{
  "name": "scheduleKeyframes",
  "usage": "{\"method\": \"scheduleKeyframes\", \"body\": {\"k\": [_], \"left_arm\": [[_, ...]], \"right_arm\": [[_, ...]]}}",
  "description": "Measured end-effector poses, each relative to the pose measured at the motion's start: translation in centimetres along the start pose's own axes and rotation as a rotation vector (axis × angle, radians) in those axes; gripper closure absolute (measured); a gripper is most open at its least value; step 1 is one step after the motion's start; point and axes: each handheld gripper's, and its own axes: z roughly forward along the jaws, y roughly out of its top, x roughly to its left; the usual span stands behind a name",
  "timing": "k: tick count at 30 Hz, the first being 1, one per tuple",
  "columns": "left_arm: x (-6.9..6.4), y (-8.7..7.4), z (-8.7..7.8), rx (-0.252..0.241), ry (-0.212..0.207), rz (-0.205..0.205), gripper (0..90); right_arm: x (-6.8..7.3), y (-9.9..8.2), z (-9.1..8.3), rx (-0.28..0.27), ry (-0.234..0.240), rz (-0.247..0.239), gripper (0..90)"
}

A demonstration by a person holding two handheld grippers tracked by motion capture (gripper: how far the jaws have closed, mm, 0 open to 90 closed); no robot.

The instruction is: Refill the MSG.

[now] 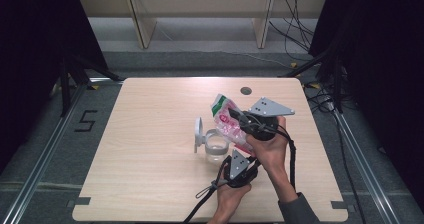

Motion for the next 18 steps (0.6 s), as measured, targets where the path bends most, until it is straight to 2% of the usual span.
{"method": "scheduleKeyframes", "body": {"k": [5, 7, 9, 12, 16, 17, 18], "left_arm": [[0.03, -0.01, -0.03, -0.006, 0.004, -0.002, 77.9], [0.08, -0.02, -0.03, -0.004, 0.004, -0.003, 77.9], [0.06, -0.02, -0.02, -0.006, 0.007, -0.003, 78.0], [0.1, -0.03, -0.01, -0.008, 0.006, -0.007, 78.0], [0.16, -0.03, 0.02, -0.01, 0.003, -0.009, 78.0], [0.16, -0.04, 0.04, -0.01, 0.003, -0.012, 78.0], [0.16, -0.06, 0.05, -0.008, 0.0, -0.014, 78.0]], "right_arm": [[-0.01, 0.04, 0.13, 0.004, 0.003, -0.009, 90.0], [0.04, 0.0, 0.3, -0.003, 0.014, 0.0, 90.0], [0.04, 0.02, 0.3, 0.003, 0.0, -0.008, 90.0], [0.01, 0.01, 0.56, -0.007, 0.017, -0.006, 90.0], [0.0, -0.07, 0.67, -0.009, 0.022, 0.024, 90.0], [-0.14, -0.05, 0.65, -0.008, 0.009, 0.01, 90.0], [-0.06, -0.09, 0.71, -0.01, 0.007, 0.022, 90.0]]}}
